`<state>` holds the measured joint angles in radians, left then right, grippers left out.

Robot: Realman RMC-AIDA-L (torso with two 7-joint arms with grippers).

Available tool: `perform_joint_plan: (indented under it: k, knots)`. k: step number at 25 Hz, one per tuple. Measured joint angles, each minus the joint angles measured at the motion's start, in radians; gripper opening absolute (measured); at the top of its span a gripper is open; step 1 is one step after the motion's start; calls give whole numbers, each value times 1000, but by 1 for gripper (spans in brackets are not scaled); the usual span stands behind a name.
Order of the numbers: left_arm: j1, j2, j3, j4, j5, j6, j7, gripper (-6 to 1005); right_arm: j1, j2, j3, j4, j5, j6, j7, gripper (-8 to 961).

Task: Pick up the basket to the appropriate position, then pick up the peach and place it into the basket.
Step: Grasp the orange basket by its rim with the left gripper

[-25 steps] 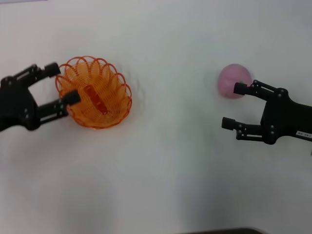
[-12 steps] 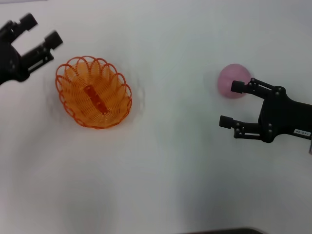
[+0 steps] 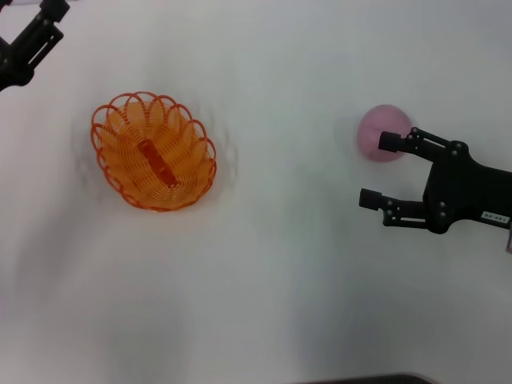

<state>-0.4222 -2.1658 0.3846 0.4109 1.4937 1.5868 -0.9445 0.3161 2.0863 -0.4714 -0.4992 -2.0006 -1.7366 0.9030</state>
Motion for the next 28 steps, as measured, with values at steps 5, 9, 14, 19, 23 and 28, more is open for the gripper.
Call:
perform_joint_plan:
  k: [5, 9, 14, 19, 23, 28]
  knots:
    - [-18, -1, 0, -71, -48, -42, 138, 842, 3, 0, 4, 10, 2, 0, -3, 945]
    - [-42, -2, -2, -115, -59, -91, 219, 842, 3, 0, 4, 10, 7, 0, 0, 945]
    - [-61, -5, 0, -127, -59, -157, 249, 841, 3, 0, 4, 21, 9, 1, -3, 945]
    - [-63, -5, 6, -128, -59, -180, 250, 842, 8, 0, 5, 22, 10, 2, -1, 945]
    - [-63, -5, 9, -128, -57, -181, 250, 842, 12, 0, 5, 22, 10, 1, 0, 944]
    - [-63, -5, 8, -129, -52, -182, 251, 841, 12, 0, 4, 23, 10, 1, 0, 944]
